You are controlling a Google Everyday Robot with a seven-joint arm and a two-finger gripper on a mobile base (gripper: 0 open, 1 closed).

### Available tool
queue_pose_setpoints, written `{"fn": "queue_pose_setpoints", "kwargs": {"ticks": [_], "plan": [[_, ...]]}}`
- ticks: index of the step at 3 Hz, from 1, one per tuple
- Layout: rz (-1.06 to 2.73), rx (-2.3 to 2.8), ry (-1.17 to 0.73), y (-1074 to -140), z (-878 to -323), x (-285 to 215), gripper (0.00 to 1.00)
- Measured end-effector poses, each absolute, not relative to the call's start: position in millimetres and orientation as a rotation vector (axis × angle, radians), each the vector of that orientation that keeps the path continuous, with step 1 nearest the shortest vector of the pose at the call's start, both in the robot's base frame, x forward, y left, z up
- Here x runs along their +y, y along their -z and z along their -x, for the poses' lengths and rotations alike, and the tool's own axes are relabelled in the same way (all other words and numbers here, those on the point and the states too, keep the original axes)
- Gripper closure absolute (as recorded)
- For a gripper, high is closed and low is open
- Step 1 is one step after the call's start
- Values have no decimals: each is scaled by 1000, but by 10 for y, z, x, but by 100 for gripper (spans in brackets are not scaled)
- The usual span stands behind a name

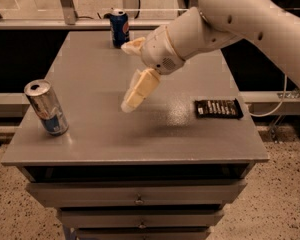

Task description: Move redbull can near rxbar chocolate

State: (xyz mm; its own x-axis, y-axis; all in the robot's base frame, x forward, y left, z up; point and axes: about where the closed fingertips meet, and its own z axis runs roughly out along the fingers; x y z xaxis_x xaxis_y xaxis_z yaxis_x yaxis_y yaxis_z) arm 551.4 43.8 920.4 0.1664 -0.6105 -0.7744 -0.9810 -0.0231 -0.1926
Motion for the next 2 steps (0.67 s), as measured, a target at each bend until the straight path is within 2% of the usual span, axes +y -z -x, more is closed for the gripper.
{"fn": "queue_pose_setpoints", "kwargs": {"ticks": [1,2], "plan": [[1694,1398,-827,-9004,-5692,1195,0],[1703,1342,-941,-8923,-5683,1572,0]]}}
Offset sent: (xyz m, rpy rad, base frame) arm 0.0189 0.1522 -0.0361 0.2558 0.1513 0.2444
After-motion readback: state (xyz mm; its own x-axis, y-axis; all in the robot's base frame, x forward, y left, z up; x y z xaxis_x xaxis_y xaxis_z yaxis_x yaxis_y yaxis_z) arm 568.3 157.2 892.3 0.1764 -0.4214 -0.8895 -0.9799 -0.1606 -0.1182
